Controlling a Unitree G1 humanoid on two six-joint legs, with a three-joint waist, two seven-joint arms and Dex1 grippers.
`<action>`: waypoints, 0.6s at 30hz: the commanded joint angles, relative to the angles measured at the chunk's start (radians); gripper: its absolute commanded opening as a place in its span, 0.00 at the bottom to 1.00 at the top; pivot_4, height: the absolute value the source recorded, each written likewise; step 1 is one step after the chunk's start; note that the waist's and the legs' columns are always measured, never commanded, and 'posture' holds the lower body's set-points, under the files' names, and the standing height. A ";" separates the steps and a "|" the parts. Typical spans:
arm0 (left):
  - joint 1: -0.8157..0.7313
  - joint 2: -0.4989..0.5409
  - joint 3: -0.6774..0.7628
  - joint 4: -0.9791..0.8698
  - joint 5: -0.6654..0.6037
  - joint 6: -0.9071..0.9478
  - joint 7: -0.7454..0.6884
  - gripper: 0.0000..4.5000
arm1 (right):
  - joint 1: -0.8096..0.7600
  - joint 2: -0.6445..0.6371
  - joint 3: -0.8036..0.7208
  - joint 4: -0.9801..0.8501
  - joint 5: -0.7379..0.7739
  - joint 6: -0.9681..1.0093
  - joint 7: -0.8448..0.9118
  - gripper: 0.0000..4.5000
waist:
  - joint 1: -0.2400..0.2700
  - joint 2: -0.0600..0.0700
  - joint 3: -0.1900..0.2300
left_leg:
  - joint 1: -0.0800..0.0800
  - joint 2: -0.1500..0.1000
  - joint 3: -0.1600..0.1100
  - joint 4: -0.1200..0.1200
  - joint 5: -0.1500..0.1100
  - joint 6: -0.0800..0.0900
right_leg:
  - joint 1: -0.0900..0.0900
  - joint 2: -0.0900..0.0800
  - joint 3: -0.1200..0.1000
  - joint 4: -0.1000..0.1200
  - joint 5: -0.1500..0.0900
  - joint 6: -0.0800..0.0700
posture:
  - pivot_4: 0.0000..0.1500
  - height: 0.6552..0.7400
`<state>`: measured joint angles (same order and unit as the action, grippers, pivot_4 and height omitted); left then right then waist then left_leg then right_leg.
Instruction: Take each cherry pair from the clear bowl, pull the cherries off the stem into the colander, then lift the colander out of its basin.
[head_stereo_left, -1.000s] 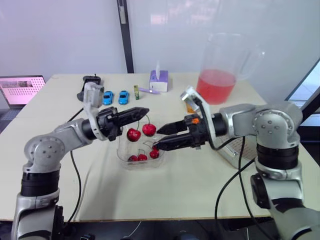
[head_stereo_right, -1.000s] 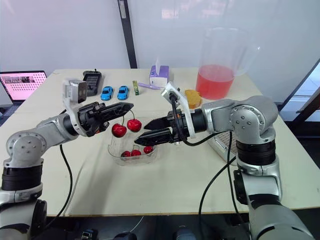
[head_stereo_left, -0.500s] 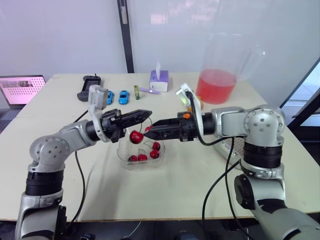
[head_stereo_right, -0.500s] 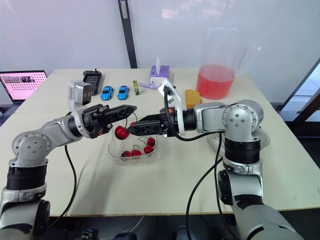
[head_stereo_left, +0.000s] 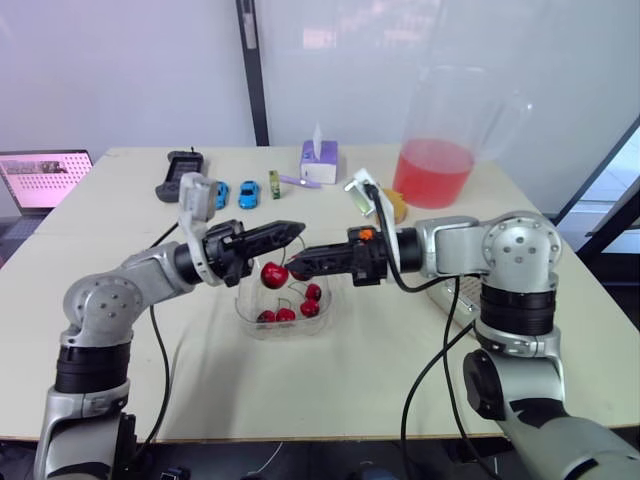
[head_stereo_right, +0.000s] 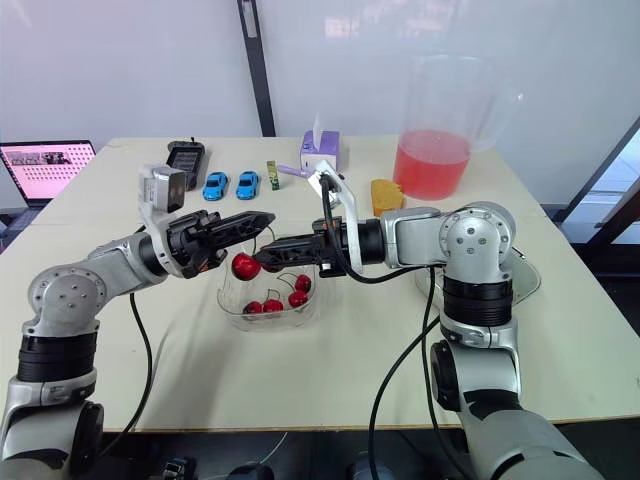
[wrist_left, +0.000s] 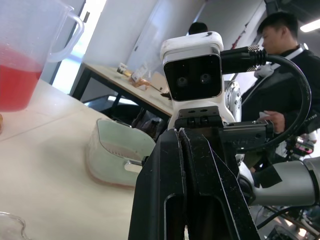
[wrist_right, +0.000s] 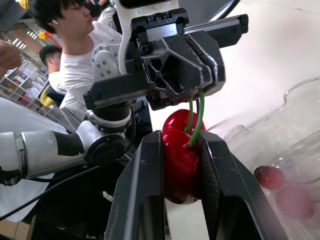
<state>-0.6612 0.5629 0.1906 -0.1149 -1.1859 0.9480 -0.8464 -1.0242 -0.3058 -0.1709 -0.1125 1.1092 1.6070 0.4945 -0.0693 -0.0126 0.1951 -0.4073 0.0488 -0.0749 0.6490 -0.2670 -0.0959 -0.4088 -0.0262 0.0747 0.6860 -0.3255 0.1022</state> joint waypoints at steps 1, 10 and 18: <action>-0.021 -0.003 0.036 -0.004 -0.001 -0.025 -0.005 0.00 | -0.001 -0.013 -0.005 -0.025 0.041 0.007 -0.006 0.09 | 0.000 0.000 0.000 | 0.000 0.000 0.000 0.000 0.000 0.000 | 0.000 0.000 0.000 0.000 0.000 0.000 | 1.00 1.00; -0.039 -0.040 0.067 0.006 -0.029 -0.025 0.023 0.00 | 0.110 -0.108 0.116 -0.124 0.053 0.007 0.009 0.08 | 0.001 0.000 0.000 | 0.000 0.000 0.000 0.000 0.000 0.000 | 0.000 0.000 0.000 0.000 0.000 0.000 | 1.00 1.00; -0.023 -0.048 0.074 -0.009 -0.030 -0.021 0.031 0.00 | -0.060 -0.305 -0.037 -0.064 0.084 -0.078 0.140 0.08 | 0.007 0.001 0.000 | 0.000 0.000 0.000 0.000 0.000 0.000 | 0.000 0.000 0.000 -0.001 0.000 0.000 | 1.00 1.00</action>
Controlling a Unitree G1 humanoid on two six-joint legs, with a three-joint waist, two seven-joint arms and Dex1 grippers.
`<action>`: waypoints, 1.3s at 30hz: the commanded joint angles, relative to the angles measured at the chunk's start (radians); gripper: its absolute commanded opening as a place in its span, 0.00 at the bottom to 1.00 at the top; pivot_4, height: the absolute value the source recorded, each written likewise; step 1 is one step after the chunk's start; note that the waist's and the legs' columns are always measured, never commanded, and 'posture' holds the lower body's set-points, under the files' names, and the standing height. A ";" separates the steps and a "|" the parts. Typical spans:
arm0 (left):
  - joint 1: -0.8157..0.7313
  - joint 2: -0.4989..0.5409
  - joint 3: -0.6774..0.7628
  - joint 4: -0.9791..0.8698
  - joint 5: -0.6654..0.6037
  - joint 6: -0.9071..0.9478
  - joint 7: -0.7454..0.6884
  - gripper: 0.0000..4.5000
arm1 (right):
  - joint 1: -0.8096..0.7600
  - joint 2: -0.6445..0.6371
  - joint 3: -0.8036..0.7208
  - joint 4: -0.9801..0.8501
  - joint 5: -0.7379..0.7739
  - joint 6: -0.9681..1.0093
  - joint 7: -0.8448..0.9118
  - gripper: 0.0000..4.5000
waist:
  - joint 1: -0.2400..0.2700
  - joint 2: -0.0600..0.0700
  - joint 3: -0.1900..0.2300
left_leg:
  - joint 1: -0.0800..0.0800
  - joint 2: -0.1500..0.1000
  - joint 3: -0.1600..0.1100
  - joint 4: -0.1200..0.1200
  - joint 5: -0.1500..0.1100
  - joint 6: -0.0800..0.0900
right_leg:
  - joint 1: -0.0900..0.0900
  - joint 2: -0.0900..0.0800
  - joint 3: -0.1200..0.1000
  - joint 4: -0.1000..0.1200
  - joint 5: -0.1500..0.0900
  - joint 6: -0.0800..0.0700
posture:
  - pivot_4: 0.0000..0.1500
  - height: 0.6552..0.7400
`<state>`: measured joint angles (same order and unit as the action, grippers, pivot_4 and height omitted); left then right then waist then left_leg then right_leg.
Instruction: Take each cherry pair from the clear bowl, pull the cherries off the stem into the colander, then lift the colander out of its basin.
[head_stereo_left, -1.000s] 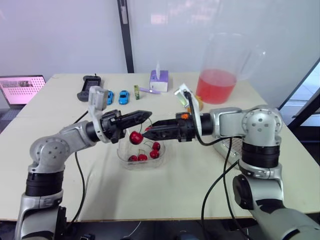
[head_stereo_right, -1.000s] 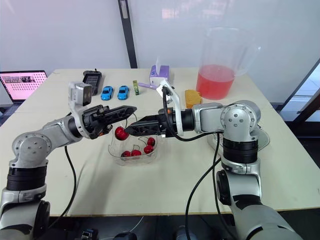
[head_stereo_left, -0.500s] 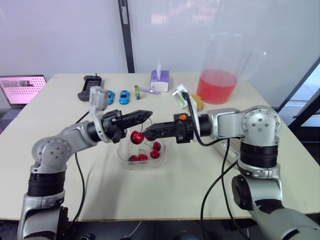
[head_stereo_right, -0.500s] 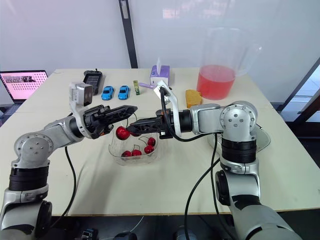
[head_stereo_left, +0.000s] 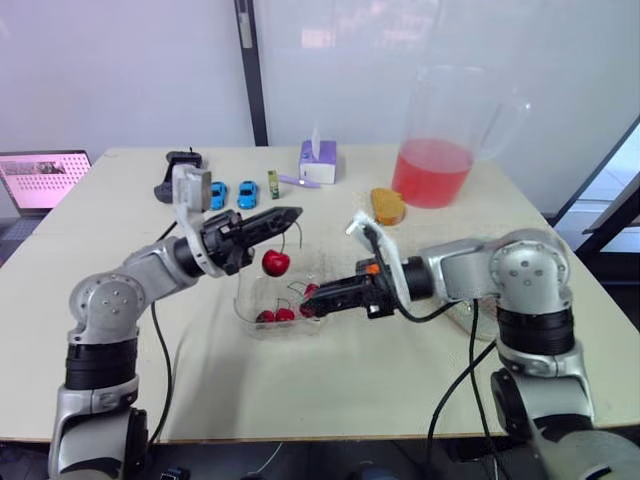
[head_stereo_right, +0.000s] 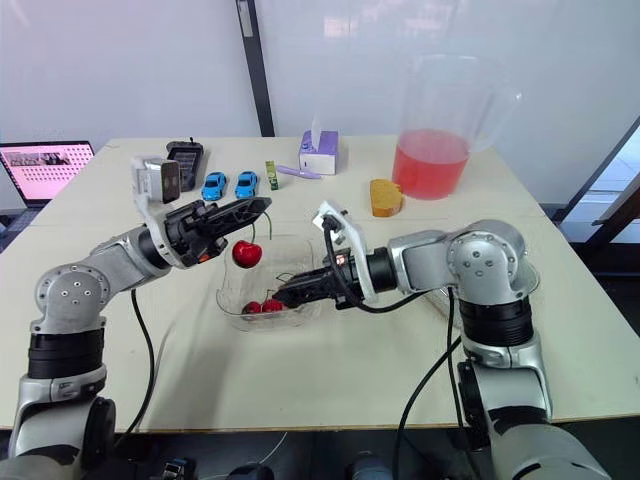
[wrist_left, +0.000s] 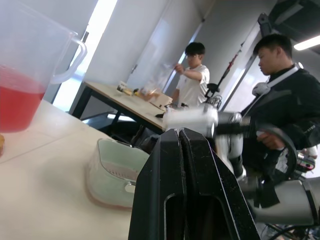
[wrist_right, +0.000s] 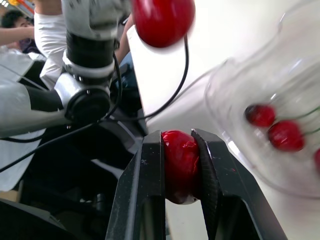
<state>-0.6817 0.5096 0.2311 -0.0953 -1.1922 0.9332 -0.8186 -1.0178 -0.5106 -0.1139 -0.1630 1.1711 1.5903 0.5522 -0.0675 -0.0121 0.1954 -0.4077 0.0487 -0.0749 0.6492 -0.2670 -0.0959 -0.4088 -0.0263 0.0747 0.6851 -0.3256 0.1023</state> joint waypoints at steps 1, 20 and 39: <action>0.000 0.006 0.035 -0.031 -0.024 -0.007 0.004 0.00 | -0.059 -0.165 -0.088 -0.030 -0.009 -0.098 0.123 0.08 | 0.013 0.000 0.000 | 0.000 0.000 0.000 0.000 0.000 0.000 | 0.000 0.000 0.000 -0.001 0.000 0.000 | 1.00 1.00; -0.025 0.003 0.013 0.004 -0.009 -0.006 -0.018 0.00 | 0.425 -0.651 0.049 0.263 -0.692 -0.704 0.318 0.19 | 0.025 0.000 0.000 | 0.001 0.000 0.003 0.000 0.000 0.001 | 0.001 0.000 0.002 -0.003 0.000 0.000 | 1.00 1.00; -0.037 -0.001 0.004 0.010 -0.012 0.000 -0.014 0.00 | 0.111 -0.405 -0.046 0.042 -0.333 -0.358 0.381 1.00 | 0.022 0.001 0.001 | 0.001 0.000 0.002 0.000 0.000 0.000 | 0.001 0.001 0.002 -0.002 0.000 0.000 | 1.00 1.00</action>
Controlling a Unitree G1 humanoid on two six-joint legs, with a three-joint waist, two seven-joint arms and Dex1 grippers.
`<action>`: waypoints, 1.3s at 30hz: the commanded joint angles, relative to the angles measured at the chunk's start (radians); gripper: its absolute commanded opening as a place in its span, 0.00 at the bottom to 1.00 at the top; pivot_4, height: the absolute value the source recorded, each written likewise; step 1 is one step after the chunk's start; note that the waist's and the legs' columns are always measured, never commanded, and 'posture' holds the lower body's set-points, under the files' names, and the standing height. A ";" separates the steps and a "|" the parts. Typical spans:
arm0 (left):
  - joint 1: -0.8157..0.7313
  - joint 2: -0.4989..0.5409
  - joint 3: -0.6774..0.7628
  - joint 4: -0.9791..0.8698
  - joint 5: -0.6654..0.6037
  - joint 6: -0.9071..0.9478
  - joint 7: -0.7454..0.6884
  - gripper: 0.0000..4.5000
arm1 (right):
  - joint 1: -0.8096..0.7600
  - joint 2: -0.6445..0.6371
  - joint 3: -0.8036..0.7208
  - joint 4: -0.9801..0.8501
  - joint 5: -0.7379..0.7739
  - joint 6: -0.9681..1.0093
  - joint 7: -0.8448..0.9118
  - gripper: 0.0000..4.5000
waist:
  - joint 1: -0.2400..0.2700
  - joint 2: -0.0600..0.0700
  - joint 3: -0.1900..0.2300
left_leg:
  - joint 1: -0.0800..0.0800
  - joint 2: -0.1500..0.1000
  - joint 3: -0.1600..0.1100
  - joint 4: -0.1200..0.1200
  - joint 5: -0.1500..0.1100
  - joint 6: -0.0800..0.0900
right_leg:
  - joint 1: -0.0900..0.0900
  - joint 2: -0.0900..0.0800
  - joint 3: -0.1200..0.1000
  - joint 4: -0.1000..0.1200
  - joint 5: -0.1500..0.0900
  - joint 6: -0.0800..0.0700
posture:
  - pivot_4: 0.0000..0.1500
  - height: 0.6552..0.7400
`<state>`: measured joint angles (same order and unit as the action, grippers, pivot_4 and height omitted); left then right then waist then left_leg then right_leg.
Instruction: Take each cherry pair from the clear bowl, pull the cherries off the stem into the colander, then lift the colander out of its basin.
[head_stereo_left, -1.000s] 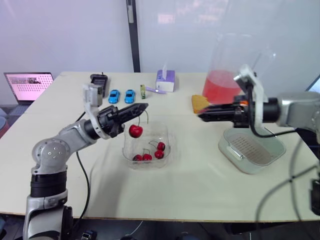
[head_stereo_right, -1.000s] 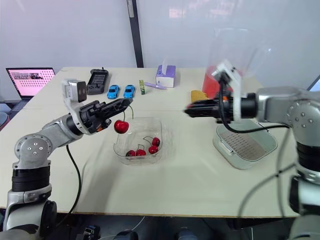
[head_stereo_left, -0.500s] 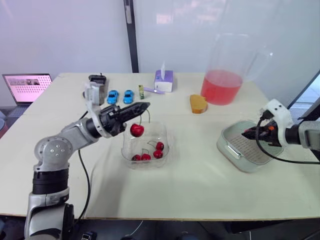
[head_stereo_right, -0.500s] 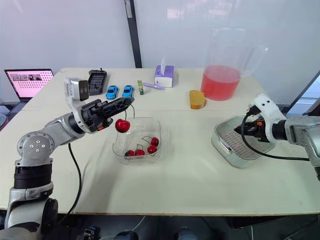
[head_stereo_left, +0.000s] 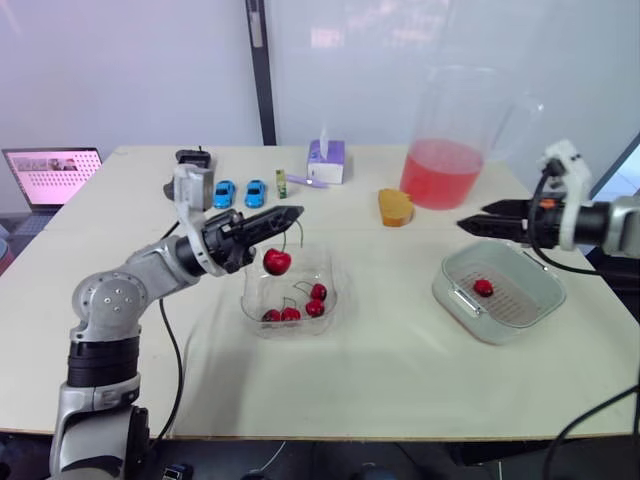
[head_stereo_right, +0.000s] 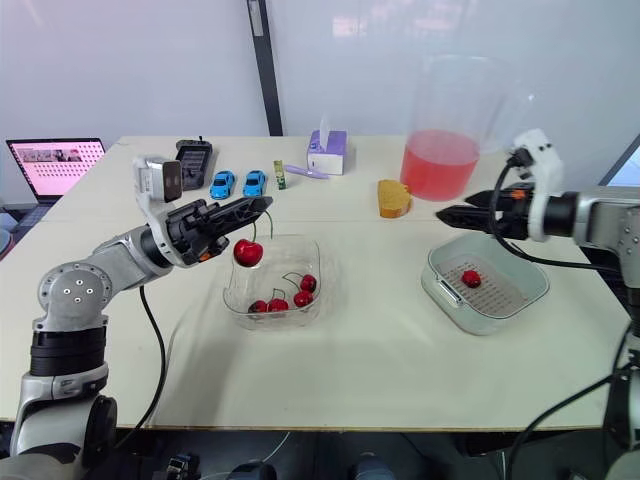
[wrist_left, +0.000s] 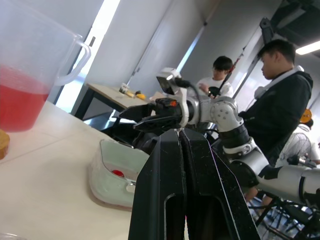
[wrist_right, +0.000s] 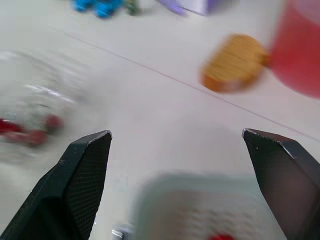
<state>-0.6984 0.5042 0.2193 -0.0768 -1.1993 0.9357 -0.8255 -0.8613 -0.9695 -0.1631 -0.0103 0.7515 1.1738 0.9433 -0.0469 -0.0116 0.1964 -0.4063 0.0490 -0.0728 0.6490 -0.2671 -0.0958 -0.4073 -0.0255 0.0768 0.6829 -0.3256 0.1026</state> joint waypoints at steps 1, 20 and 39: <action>-0.022 0.003 0.013 -0.007 0.000 -0.004 -0.008 0.00 | -0.055 0.106 0.023 -0.133 0.102 0.087 -0.041 1.00 | 0.002 0.000 0.000 | 0.000 0.000 0.000 0.000 0.000 0.000 | 0.000 0.000 0.000 0.000 0.000 0.000 | 1.00 1.00; 0.010 0.005 0.034 -0.055 -0.028 -0.005 0.023 0.00 | -0.097 0.628 0.124 -0.212 0.245 0.206 -0.295 1.00 | 0.000 0.000 0.000 | -0.001 0.000 -0.003 0.001 0.001 -0.001 | 0.000 -0.001 -0.003 0.002 0.000 0.000 | 1.00 1.00; 0.018 0.002 0.043 -0.064 -0.039 -0.007 0.038 0.00 | -0.146 0.684 0.174 -0.115 0.211 0.125 -0.278 0.37 | 0.000 0.000 0.000 | -0.001 0.000 -0.003 0.001 0.001 -0.001 | 0.000 -0.001 -0.003 0.002 0.000 0.000 | 1.00 1.00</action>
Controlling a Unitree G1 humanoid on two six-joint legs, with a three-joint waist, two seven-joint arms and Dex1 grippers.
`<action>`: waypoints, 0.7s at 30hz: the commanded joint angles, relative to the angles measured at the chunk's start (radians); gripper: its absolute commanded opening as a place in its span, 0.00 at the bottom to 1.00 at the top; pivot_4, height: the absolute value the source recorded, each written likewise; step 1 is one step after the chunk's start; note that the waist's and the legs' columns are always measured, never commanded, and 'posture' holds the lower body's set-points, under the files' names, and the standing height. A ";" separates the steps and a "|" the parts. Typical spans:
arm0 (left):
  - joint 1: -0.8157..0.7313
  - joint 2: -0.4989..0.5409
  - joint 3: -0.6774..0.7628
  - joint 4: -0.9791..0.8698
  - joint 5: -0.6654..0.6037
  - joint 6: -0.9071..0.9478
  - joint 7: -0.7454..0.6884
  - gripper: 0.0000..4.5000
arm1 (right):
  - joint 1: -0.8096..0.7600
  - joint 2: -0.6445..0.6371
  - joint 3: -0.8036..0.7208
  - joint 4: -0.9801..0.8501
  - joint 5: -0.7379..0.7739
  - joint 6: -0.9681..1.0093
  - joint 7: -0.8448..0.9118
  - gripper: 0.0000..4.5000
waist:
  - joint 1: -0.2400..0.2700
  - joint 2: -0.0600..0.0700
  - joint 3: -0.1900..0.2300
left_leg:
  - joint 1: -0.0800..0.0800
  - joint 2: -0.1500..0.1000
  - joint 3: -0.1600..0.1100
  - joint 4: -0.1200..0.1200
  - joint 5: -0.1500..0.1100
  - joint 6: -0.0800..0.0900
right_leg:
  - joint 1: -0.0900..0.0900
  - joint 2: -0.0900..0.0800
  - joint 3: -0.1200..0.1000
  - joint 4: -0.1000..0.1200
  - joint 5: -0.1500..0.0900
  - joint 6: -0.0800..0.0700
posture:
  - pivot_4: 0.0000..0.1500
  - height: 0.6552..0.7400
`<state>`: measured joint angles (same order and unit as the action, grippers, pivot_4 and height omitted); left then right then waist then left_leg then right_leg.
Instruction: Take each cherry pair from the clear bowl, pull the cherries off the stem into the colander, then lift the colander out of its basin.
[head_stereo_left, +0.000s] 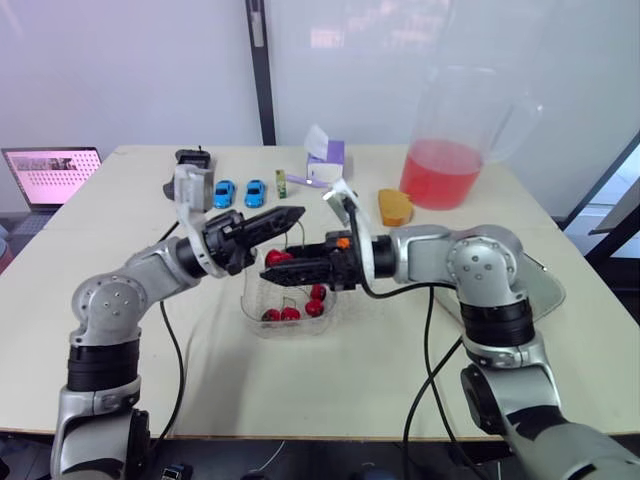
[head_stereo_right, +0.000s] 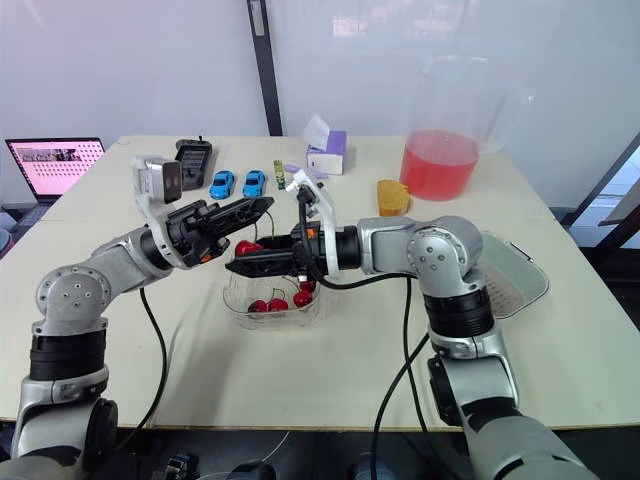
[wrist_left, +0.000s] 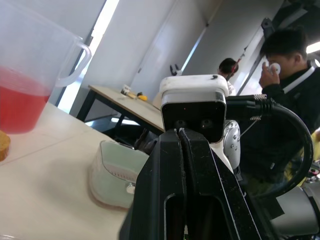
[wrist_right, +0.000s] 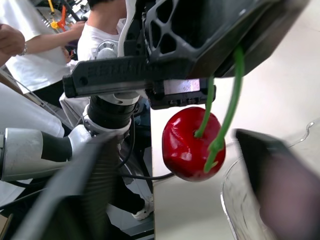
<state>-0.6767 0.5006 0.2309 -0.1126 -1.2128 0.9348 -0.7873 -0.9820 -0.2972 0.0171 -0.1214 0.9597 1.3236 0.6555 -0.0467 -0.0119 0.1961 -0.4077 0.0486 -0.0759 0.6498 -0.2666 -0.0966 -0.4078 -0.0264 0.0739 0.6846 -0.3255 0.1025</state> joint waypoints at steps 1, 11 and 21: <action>-0.004 0.005 0.032 -0.029 -0.026 -0.006 0.001 0.00 | -0.026 0.014 -0.006 0.000 0.001 -0.027 0.010 0.28 | 0.000 0.000 0.000 | 0.000 0.000 0.000 0.000 0.000 0.000 | 0.000 0.000 0.000 0.000 0.000 0.000 | 1.00 1.00; 0.001 -0.002 0.034 -0.028 -0.025 -0.013 0.006 0.00 | 0.017 -0.026 0.063 -0.049 -0.012 -0.020 0.039 0.16 | 0.000 0.000 0.000 | 0.000 0.000 0.000 0.000 0.000 0.000 | 0.000 0.000 0.000 0.000 0.000 0.000 | 1.00 1.00; -0.005 -0.014 0.039 -0.022 -0.026 -0.018 0.011 0.00 | 0.065 -0.090 0.214 -0.105 -0.104 -0.069 0.087 0.16 | 0.000 0.000 0.000 | 0.000 0.000 0.000 0.000 0.000 0.000 | 0.000 0.000 0.000 0.000 0.000 0.000 | 1.00 1.00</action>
<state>-0.6664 0.4877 0.2434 -0.1123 -1.2132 0.9289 -0.7764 -0.8891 -0.3841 0.2594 -0.2075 0.8532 1.2740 0.7253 -0.0472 -0.0119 0.1961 -0.4077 0.0487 -0.0762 0.6499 -0.2666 -0.0967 -0.4080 -0.0263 0.0738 0.6846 -0.3255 0.1025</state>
